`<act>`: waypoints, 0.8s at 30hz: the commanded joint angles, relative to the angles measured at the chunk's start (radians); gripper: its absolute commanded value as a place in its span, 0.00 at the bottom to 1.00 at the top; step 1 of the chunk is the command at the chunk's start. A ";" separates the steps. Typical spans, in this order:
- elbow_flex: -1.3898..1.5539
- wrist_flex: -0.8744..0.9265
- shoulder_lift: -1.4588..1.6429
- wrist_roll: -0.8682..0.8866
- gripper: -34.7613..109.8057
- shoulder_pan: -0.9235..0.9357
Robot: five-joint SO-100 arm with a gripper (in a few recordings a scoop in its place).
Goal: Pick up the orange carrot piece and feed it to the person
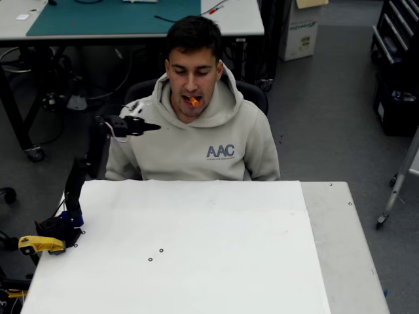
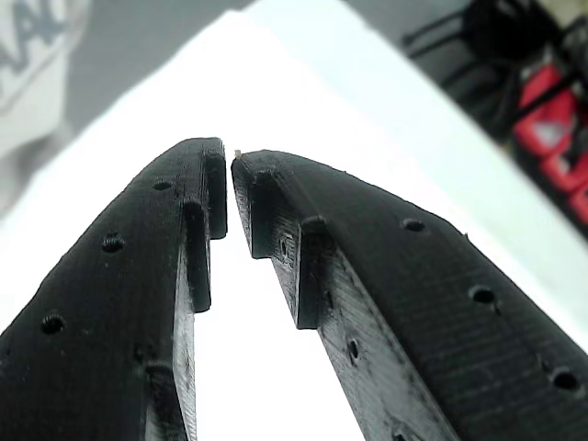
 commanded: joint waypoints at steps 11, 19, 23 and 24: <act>0.161 0.071 0.411 0.224 0.22 0.018; 0.710 0.071 0.686 0.229 0.22 -0.052; 1.040 0.069 0.824 0.229 0.22 -0.138; 1.124 0.067 0.856 0.229 0.22 -0.155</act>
